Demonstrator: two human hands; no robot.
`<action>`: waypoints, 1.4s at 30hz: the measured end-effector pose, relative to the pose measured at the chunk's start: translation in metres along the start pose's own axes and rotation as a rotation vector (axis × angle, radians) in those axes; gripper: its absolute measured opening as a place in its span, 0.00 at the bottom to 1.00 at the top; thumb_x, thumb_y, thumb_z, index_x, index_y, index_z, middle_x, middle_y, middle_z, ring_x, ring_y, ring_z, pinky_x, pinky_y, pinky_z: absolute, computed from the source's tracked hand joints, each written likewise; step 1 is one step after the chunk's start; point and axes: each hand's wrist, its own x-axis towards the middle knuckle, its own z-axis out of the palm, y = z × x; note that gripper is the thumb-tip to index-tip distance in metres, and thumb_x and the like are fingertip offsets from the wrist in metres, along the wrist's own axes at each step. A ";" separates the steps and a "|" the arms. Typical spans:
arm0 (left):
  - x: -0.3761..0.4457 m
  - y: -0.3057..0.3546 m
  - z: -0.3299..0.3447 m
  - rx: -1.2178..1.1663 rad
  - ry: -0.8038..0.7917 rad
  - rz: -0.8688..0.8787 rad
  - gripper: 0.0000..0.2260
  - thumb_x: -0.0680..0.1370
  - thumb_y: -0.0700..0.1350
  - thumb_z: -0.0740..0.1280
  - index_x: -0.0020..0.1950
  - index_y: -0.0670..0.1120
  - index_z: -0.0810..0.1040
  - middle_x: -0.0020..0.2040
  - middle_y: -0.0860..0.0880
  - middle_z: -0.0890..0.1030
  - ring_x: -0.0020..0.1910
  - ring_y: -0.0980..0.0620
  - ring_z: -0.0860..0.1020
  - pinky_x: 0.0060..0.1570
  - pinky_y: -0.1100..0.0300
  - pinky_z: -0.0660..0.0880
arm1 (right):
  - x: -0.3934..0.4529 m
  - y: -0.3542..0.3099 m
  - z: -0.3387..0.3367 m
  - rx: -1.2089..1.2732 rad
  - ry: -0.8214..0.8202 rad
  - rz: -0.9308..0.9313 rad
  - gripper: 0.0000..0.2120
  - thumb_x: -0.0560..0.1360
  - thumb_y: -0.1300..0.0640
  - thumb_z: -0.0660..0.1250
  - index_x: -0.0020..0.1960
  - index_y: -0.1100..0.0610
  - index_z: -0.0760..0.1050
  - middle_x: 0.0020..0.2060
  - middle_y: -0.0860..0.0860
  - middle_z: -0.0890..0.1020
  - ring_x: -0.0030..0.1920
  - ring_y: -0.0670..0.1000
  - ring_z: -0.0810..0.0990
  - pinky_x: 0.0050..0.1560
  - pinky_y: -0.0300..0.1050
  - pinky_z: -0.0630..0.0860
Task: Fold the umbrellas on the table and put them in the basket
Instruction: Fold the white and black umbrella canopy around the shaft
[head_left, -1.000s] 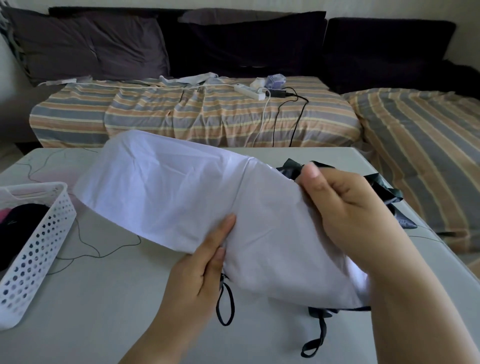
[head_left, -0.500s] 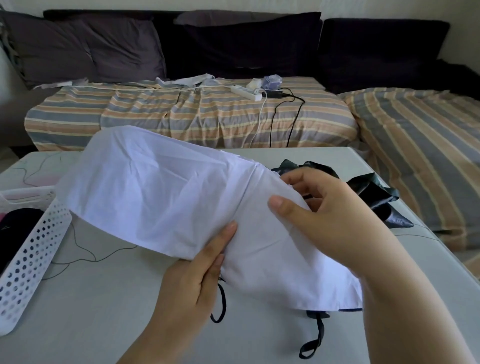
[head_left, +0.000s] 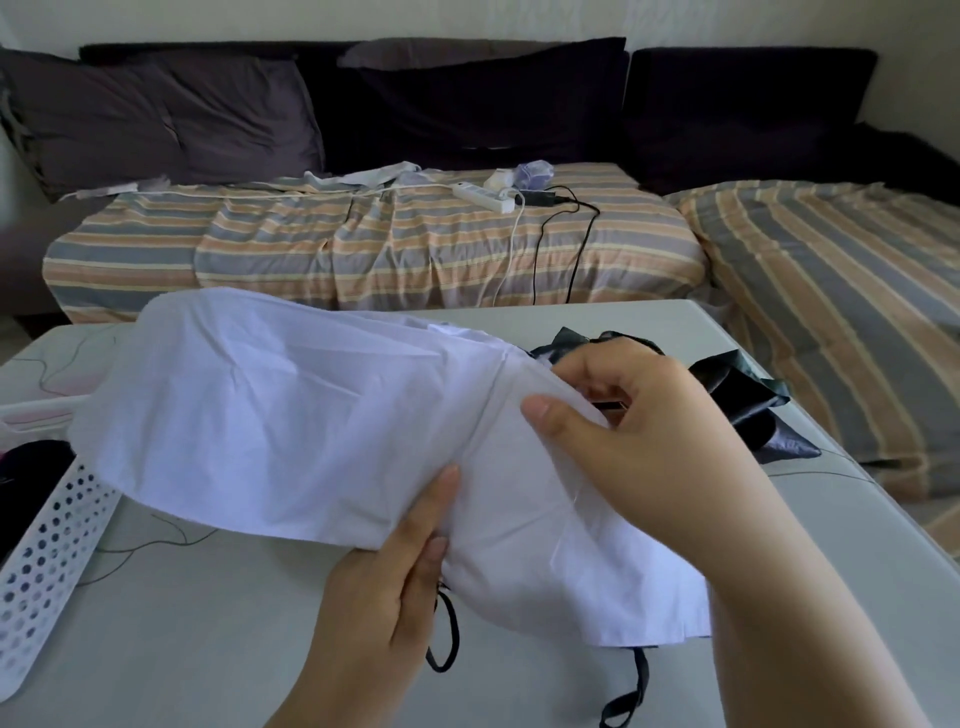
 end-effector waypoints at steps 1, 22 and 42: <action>-0.001 0.000 0.001 -0.019 0.000 -0.044 0.23 0.75 0.55 0.55 0.65 0.79 0.58 0.41 0.69 0.79 0.38 0.71 0.76 0.39 0.83 0.67 | 0.001 0.002 0.000 0.005 0.012 0.034 0.09 0.69 0.46 0.70 0.33 0.47 0.74 0.38 0.42 0.78 0.38 0.38 0.76 0.35 0.27 0.68; -0.006 -0.005 0.003 -0.015 0.079 -0.061 0.21 0.74 0.58 0.54 0.63 0.81 0.59 0.32 0.56 0.77 0.38 0.50 0.77 0.35 0.74 0.71 | 0.000 0.003 0.001 0.599 -0.027 0.024 0.16 0.71 0.68 0.72 0.31 0.54 0.71 0.43 0.49 0.85 0.50 0.44 0.83 0.52 0.43 0.75; -0.001 0.002 0.000 -0.018 0.024 -0.118 0.21 0.74 0.58 0.53 0.61 0.82 0.58 0.45 0.58 0.78 0.38 0.59 0.77 0.37 0.78 0.69 | -0.003 0.001 0.015 -0.087 0.137 -0.058 0.16 0.72 0.46 0.66 0.30 0.52 0.70 0.41 0.45 0.72 0.43 0.38 0.72 0.39 0.25 0.66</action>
